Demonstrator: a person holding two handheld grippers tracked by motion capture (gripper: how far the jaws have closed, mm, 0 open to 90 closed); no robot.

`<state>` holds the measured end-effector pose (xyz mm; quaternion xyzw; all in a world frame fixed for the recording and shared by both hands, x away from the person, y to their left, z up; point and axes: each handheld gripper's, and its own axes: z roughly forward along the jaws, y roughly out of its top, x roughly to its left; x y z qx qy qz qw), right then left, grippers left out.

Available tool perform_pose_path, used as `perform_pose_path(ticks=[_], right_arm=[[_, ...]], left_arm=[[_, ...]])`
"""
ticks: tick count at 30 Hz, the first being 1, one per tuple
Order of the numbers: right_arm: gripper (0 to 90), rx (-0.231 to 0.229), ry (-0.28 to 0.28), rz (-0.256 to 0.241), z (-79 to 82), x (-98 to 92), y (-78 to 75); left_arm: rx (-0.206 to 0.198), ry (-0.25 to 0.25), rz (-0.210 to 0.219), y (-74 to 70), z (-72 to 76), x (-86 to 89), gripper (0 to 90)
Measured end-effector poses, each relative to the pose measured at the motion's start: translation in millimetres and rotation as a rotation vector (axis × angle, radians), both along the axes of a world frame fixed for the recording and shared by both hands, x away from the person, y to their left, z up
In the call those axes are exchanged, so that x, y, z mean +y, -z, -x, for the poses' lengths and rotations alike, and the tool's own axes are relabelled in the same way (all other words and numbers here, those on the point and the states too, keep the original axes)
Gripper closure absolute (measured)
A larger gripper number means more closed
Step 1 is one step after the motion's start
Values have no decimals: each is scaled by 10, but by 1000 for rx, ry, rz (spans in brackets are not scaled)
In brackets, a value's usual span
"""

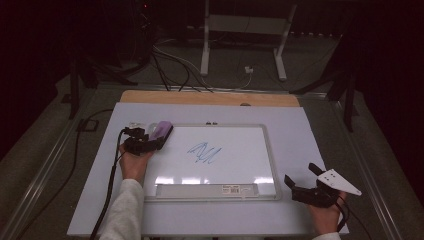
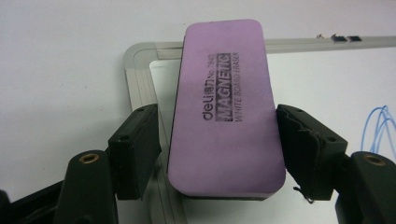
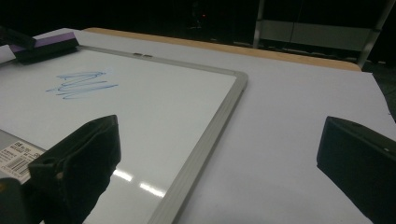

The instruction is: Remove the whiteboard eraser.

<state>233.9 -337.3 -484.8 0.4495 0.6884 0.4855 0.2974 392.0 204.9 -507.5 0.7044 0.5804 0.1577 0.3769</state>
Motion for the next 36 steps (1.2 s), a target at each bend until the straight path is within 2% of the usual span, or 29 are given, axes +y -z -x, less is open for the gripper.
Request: perform_pose_path(ticks=[3,5,6,10,15,26,36], right_arm=[[0,1,0,-2,-3,-2,2],[0,1,1,-2,-2,-3,1],[0,0,1,-2,-1,-3,0],[0,1,1,-3,-1,-5,0],[0,0,2,-1,0,-4,-1],[0,0,1,1,0,-2,0],[0,0,1,1,2,0,-1]], left_arm=[[2,7,-1,11,-1,-8,350],[-9,11,-9,0,6,-17,409],[-11,11,-11,-2,7,-20,411],[-22,10,-23,-19,18,-12,415],[-42,7,-17,-66,37,11,416],[-64,29,-21,-138,88,23,416],[-70,51,-31,-176,126,17,416]])
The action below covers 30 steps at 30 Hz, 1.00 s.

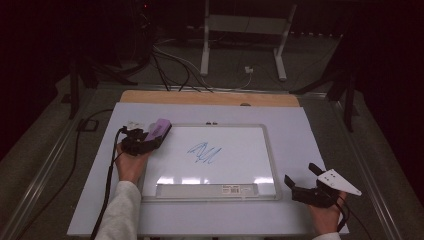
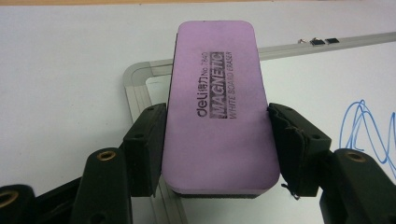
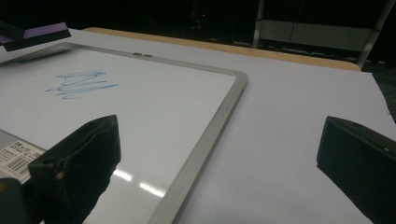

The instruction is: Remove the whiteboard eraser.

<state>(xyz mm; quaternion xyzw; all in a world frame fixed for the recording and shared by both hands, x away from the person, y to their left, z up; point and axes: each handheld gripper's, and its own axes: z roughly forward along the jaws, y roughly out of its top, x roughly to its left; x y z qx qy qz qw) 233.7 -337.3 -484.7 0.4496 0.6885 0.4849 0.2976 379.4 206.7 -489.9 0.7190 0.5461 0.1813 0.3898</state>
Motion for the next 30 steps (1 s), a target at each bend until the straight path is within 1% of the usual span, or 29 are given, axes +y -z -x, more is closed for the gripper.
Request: perform_pose_path(ticks=[21,30], right_arm=[[0,-1,-4,3,-3,7,3],[0,-1,-5,2,-2,7,3]], left_arm=[[-4,94,-21,-15,74,-157,416],[-3,142,-28,11,108,-264,416]])
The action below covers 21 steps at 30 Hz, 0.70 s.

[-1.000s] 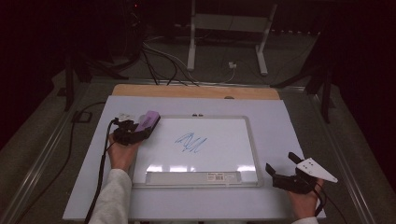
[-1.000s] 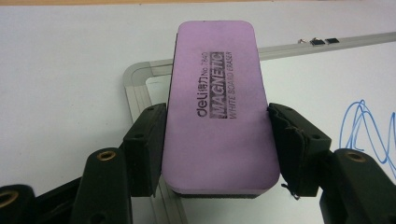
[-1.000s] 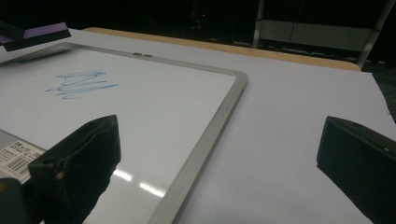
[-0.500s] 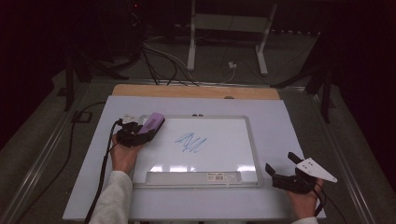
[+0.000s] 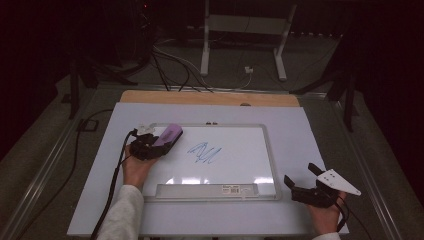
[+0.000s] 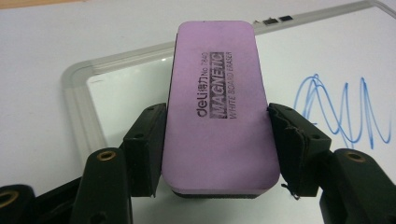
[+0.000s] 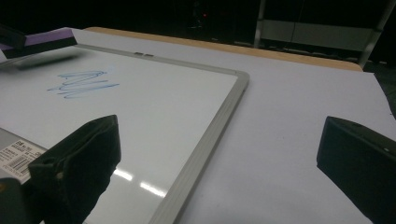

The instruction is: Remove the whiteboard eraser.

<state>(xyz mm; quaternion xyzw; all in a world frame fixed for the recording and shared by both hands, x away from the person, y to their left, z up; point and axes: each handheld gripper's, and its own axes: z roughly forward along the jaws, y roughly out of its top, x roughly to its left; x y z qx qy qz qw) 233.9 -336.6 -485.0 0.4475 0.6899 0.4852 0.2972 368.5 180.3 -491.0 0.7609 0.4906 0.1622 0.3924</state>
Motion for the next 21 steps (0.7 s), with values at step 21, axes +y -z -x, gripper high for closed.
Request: perform_pose_path(ticks=[21], right_arm=[[0,-3,-4,2,1,4,0]], left_arm=[[14,108,-27,135,88,-252,415]])
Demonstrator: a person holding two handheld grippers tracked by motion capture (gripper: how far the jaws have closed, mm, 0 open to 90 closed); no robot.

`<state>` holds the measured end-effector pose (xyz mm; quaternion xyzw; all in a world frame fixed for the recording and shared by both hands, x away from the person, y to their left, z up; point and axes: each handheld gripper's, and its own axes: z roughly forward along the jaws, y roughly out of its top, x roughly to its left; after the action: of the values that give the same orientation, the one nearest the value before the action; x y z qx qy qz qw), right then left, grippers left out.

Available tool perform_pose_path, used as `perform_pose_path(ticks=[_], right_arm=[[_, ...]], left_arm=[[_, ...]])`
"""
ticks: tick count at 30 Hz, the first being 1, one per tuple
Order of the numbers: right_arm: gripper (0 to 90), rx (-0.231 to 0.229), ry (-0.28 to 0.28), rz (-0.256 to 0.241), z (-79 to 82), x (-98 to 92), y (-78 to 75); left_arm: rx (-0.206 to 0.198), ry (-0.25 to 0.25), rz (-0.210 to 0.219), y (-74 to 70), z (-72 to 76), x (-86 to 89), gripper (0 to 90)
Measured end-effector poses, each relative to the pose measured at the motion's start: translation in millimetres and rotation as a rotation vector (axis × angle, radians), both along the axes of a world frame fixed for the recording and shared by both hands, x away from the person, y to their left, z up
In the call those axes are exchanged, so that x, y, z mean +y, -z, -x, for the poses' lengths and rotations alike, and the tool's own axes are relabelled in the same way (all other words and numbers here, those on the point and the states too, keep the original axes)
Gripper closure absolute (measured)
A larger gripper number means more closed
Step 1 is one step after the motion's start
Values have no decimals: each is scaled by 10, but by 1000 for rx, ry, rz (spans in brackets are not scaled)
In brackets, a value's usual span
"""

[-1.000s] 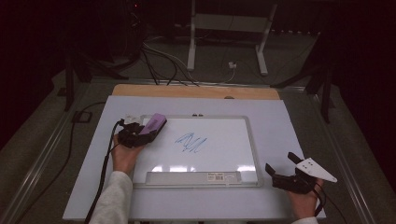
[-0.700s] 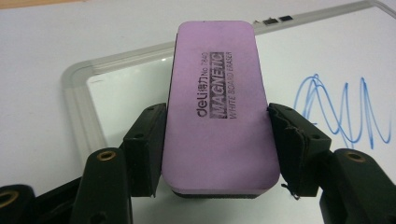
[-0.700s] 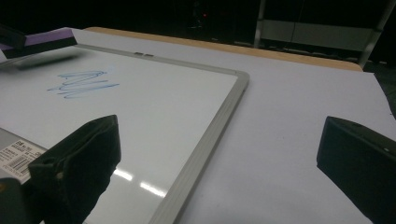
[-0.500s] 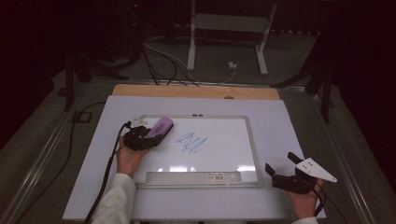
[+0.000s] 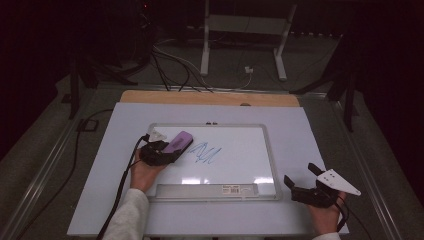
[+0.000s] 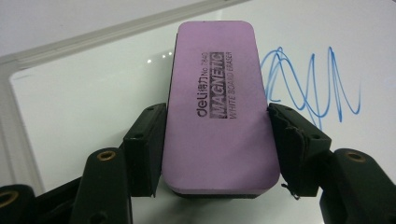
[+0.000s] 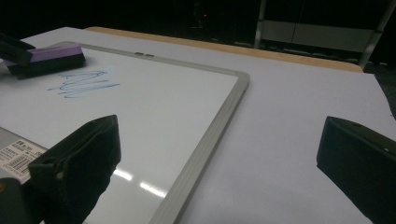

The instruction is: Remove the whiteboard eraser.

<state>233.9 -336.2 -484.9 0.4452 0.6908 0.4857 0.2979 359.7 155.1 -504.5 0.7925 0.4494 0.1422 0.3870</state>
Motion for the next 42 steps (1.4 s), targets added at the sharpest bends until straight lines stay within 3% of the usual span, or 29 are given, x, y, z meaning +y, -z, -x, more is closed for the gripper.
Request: perform_pose_path(ticks=[8,11,14,27,29,37,42], right_arm=[[0,0,0,0,0,0,0],[0,1,0,1,0,3,0],[0,1,0,2,-3,4,2],[0,2,0,1,-3,-5,2],[0,2,-1,1,-3,-3,2],[0,1,-3,2,-3,4,2],[0,4,-3,1,-5,5,4]], left_arm=[[-4,26,-21,40,39,-74,411],[3,4,-16,41,7,-85,294],[2,-8,-5,12,-35,-101,260],[39,-31,4,19,-244,-266,339],[38,-28,-19,14,-245,-294,409],[38,-26,-67,-16,-227,-343,418],[38,7,-93,-35,-165,-392,418]])
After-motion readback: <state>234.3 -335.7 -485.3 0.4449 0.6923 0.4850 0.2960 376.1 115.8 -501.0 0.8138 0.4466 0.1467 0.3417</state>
